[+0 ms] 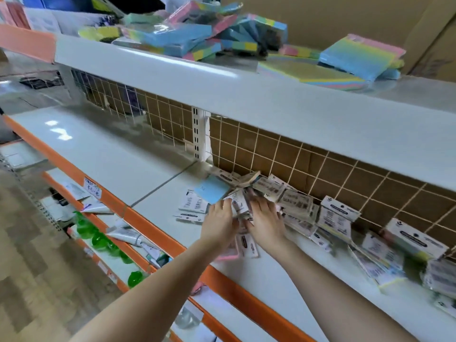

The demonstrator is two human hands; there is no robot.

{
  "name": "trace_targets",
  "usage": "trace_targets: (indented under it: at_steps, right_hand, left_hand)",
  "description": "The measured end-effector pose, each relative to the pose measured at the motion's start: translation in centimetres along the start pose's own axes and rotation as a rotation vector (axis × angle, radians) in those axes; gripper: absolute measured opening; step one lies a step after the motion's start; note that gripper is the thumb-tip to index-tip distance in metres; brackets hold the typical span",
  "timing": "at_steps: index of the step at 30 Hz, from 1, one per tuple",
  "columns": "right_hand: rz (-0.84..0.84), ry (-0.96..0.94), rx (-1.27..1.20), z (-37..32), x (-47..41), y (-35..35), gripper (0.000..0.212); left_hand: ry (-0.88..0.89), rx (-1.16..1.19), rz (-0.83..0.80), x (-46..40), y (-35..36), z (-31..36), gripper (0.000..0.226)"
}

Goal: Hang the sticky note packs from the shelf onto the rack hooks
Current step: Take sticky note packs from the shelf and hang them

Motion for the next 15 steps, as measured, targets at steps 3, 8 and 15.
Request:
trace_targets:
  at_steps: [3,8,15]
  right_hand:
    - [0.092,0.074,0.059,-0.4,0.2,0.3,0.069]
    - [0.171,0.174,-0.006,-0.2,1.0,0.3,0.041]
    - [0.231,0.291,-0.225,1.0,3.1,1.1,0.017]
  left_hand:
    - [0.047,-0.033,0.001,-0.3,0.4,-1.1,0.039]
    - [0.154,0.010,0.068,0.3,0.1,-2.0,0.035]
    - [0.107,0.261,0.191,0.8,-1.4,-2.5,0.023]
Point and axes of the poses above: each hand's wrist, its own x-axis away from the middle knuckle, its own y-axis out of the palm, z = x × y, the point moved 6 cm from there along -x, towards the middle knuckle, and after that the axes turned 10 degrees about y, right-handed, at the moved point
